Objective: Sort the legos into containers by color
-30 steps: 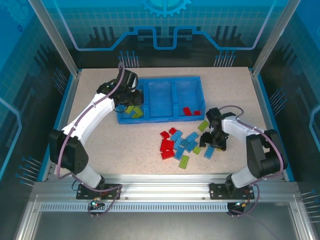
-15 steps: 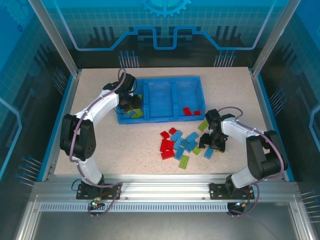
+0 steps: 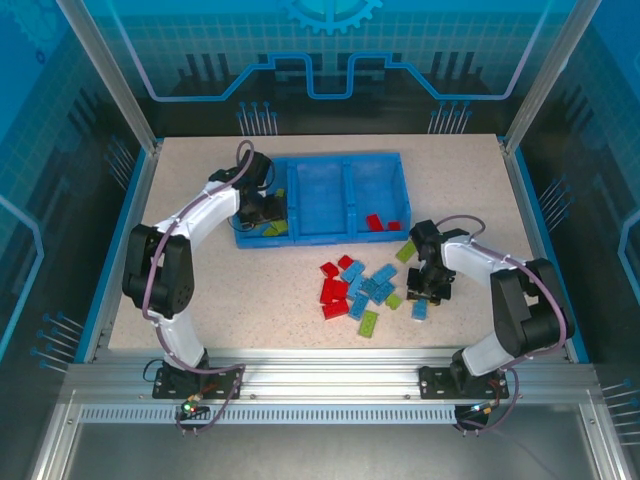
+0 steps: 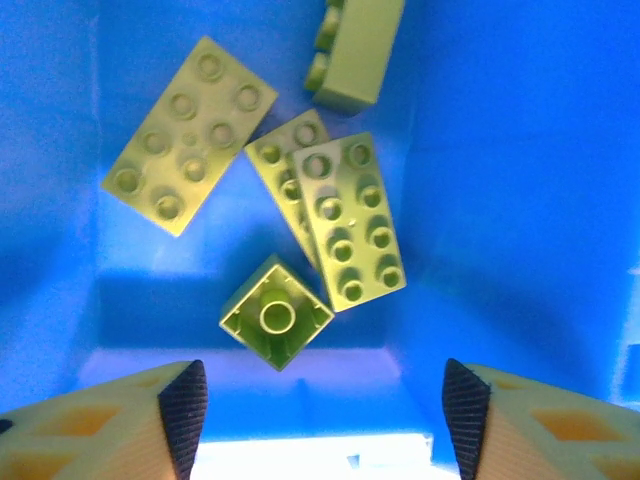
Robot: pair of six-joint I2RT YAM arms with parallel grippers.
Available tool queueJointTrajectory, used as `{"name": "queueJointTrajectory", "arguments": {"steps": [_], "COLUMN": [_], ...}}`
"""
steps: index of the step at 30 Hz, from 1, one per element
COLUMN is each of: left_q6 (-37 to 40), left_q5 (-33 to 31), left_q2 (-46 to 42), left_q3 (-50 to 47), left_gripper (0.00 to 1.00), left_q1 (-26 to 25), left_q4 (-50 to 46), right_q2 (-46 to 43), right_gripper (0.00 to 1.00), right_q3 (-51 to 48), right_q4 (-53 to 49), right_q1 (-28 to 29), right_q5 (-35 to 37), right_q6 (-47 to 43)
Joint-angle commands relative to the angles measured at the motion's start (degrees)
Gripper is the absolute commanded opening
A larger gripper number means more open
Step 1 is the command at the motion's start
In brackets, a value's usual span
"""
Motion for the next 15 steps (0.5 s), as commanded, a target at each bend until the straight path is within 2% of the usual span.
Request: {"name": "queueJointTrajectory", "arguments": {"steps": [1,7,10,15], "left_q6": [-1.50,-2.01,-1.22,-1.55], "left_q5": [0.60,0.86,-0.38,-1.61], "left_q2": [-2.12,-8.53,-10.80,-15.38], "left_q3": [-2.57,-9.14,-11.89,-16.47], "left_gripper": [0.75,0.99,0.99,0.99], "left_q1": [0.04,-0.77,-2.16,-4.27], "left_q4": [1.37,4.75,5.13,7.12], "right_q2": [-3.75,-9.34,-8.30,-1.29], "right_gripper": [0.19,0.16,0.16,0.16], "right_q3": [3.09,11.79,17.38,26.31], "right_q4": [-2.09,-1.61,0.29,4.39], "right_q1": [0.38,1.24,3.46,6.95], "right_q5": [0.49,-4.08,-7.07,-10.18], "right_q6": [-0.01,0.23,1.07,3.59]}}
